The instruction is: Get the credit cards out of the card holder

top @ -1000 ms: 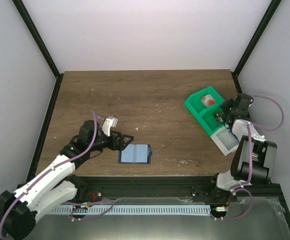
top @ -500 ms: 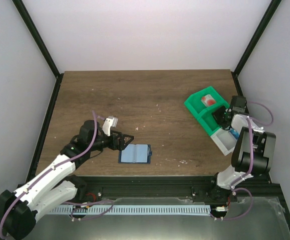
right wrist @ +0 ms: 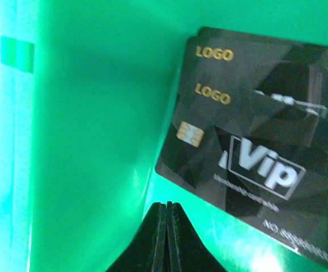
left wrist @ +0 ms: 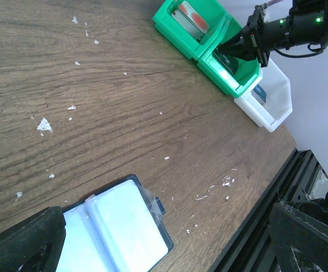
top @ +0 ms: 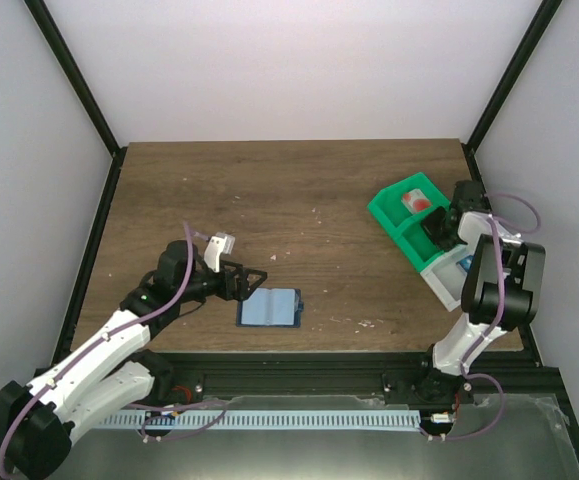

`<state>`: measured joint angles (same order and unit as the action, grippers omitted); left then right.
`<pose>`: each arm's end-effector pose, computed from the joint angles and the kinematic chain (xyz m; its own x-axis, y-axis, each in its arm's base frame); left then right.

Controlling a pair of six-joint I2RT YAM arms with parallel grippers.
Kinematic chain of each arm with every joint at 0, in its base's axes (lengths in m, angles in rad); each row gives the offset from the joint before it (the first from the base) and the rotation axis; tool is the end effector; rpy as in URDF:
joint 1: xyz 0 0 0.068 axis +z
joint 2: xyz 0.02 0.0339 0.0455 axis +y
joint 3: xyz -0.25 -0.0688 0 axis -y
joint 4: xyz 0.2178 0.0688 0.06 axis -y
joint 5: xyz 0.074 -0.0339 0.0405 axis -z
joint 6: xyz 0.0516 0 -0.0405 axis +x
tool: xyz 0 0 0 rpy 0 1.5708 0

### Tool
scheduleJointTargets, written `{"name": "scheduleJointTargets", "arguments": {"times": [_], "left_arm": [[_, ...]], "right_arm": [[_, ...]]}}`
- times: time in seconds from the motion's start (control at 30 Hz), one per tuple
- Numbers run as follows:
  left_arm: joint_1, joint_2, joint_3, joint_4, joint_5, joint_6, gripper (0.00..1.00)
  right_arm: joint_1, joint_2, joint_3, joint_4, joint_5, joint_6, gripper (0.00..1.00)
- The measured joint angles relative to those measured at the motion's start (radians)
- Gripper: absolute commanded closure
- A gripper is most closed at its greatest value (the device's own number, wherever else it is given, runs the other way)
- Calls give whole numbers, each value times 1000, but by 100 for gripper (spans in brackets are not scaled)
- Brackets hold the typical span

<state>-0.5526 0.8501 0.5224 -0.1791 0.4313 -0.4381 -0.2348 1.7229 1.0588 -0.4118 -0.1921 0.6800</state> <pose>0.1472 -0.1161 0.2294 -0.7084 -0.0159 -0.7057 0.5383 0.6345 -0.5546 0.3189 -0.0662 0.1639 -0.5774 0.7728 -0.2637 0.6472 0.6300 0.4293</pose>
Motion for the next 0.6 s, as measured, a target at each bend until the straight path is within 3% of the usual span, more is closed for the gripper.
{"name": "scheduleJointTargets", "arguments": {"times": [0.6], "left_arm": [[0, 14, -1, 5, -1, 1, 0]], "right_arm": [[42, 109, 61, -21, 68, -112, 100]]}}
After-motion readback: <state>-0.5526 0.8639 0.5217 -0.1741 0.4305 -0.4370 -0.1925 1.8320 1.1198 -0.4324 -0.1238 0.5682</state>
